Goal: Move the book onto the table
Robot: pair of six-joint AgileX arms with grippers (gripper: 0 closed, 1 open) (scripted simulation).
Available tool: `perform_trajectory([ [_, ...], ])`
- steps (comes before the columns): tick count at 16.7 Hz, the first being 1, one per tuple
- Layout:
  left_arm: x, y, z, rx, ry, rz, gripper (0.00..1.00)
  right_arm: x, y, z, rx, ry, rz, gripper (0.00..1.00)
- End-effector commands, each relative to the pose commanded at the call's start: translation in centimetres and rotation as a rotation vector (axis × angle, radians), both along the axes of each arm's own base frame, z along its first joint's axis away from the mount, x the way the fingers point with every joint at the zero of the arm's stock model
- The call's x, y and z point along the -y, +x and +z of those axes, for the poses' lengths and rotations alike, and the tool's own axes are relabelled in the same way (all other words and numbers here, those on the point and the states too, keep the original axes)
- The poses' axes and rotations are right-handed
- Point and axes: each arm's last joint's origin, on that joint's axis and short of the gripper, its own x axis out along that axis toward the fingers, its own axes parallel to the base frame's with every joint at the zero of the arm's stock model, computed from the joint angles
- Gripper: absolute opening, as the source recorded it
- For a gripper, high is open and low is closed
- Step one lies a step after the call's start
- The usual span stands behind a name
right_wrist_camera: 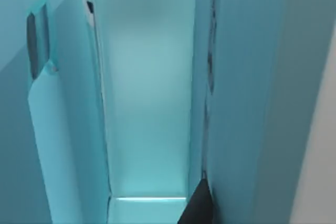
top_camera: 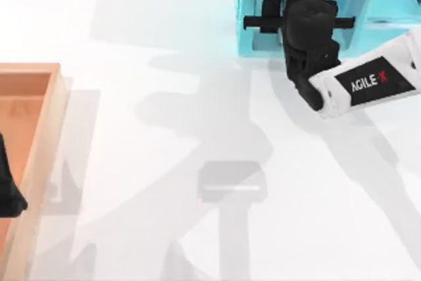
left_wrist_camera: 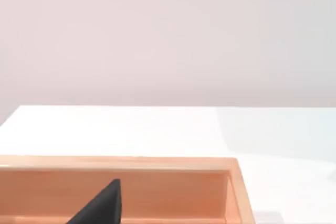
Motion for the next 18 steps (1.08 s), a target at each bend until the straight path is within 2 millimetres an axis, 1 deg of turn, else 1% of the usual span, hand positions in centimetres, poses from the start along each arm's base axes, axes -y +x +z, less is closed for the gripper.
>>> perform_trajectory([
  [2, 0.0, 0.0, 0.0, 0.000, 0.000, 0.000, 1.00, -0.3, -0.4, 0.0, -0.014, -0.002, 0.002, 0.00],
  [3, 0.0, 0.0, 0.0, 0.000, 0.000, 0.000, 1.00, -0.7, -1.0, 0.2, -0.034, -0.008, 0.006, 0.00],
  [5, 0.0, 0.0, 0.0, 0.000, 0.000, 0.000, 1.00, -1.6, -2.8, 1.2, -0.082, -0.030, 0.017, 0.00],
  [6, 0.0, 0.0, 0.0, 0.000, 0.000, 0.000, 1.00, -2.0, -3.9, 2.0, -0.104, -0.043, 0.023, 0.00],
  [7, 0.0, 0.0, 0.0, 0.000, 0.000, 0.000, 1.00, -2.4, -5.0, 3.4, -0.112, -0.052, 0.030, 0.00],
  [8, 0.0, 0.0, 0.0, 0.000, 0.000, 0.000, 1.00, -2.8, -6.1, 5.5, -0.097, -0.048, 0.037, 0.00],
  [9, 0.0, 0.0, 0.0, 0.000, 0.000, 0.000, 1.00, -3.1, -7.2, 8.0, -0.066, -0.035, 0.042, 0.00],
  [11, 0.0, 0.0, 0.0, 0.000, 0.000, 0.000, 1.00, -2.8, -9.8, 14.2, 0.023, 0.013, 0.044, 0.00],
  [12, 0.0, 0.0, 0.0, 0.000, 0.000, 0.000, 1.00, -2.4, -11.4, 16.8, 0.060, 0.035, 0.041, 0.00],
  [13, 0.0, 0.0, 0.0, 0.000, 0.000, 0.000, 1.00, -1.9, -12.9, 18.8, 0.082, 0.048, 0.037, 0.00],
  [14, 0.0, 0.0, 0.0, 0.000, 0.000, 0.000, 1.00, -1.4, -14.5, 19.9, 0.085, 0.050, 0.031, 0.00],
  [15, 0.0, 0.0, 0.0, 0.000, 0.000, 0.000, 1.00, -1.0, -15.9, 20.4, 0.073, 0.042, 0.024, 0.00],
  [17, 0.0, 0.0, 0.0, 0.000, 0.000, 0.000, 1.00, -0.5, -18.3, 20.4, 0.033, 0.015, 0.011, 0.00],
  [18, 0.0, 0.0, 0.0, 0.000, 0.000, 0.000, 1.00, -0.3, -19.2, 20.2, 0.017, 0.006, 0.005, 0.00],
])
